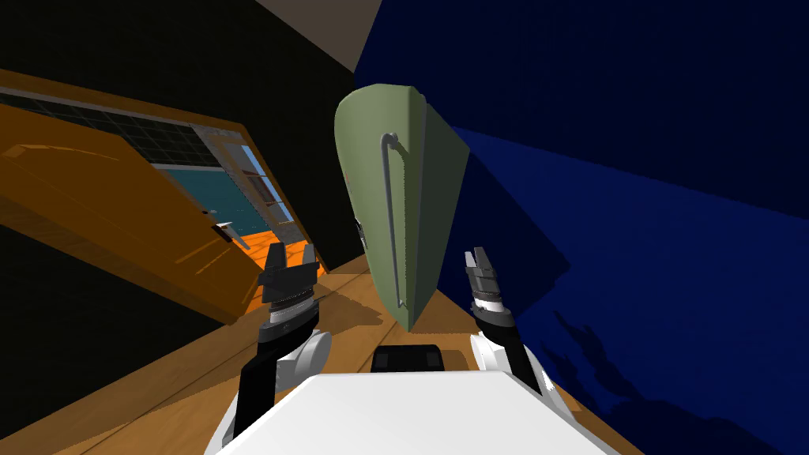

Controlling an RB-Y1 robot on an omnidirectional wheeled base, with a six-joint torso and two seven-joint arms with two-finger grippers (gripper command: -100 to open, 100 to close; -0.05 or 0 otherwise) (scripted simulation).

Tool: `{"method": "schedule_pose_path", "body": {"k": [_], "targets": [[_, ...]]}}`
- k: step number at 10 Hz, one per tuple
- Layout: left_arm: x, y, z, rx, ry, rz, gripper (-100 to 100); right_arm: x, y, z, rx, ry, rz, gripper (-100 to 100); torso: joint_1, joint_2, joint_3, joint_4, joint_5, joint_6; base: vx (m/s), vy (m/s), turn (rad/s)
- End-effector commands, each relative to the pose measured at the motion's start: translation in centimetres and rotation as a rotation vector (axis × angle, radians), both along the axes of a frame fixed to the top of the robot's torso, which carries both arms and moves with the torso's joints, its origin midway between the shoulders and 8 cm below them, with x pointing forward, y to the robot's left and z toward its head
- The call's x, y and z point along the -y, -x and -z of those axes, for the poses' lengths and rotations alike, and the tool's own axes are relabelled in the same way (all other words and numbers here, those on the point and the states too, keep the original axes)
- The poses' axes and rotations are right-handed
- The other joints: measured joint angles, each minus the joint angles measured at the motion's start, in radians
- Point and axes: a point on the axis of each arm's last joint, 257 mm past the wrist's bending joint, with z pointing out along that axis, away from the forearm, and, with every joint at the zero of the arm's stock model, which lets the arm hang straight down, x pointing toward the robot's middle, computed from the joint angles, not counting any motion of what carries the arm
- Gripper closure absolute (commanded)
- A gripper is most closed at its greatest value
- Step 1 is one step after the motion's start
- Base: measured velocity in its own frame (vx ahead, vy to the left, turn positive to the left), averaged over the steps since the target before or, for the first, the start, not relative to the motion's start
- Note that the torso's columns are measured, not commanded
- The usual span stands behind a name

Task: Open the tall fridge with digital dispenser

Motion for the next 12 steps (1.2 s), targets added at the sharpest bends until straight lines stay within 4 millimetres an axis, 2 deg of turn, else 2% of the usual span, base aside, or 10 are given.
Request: {"method": "schedule_pose_path", "body": {"k": [1,9,10,12], "targets": [[0.00,0.00,0.00,0.000,0.000,0.000,0,0.00,0.00,0.00,0.000,0.000,0.000,0,0.000,0.040,-0.082,0.041,0.000,0.000,0.000,0.000,0.000],[0.00,0.01,-0.01,0.000,0.000,0.000,0,0.00,0.01,-0.02,0.000,0.000,0.000,0,0.000,0.618,-1.234,0.617,0.000,0.000,0.000,0.000,0.000],[0.00,0.01,-0.01,0.000,0.000,0.000,0,0.02,-0.07,0.33,-0.006,-0.007,-0.045,-100,0.000,0.691,-1.382,0.691,0.000,0.000,0.000,0.002,0.146],[0.00,-0.01,0.01,0.000,0.000,0.000,0,0.41,-0.19,0.71,-0.009,-0.046,-0.094,-100,0.000,0.735,-1.470,0.734,0.000,0.000,-0.012,-0.002,0.182]]}}
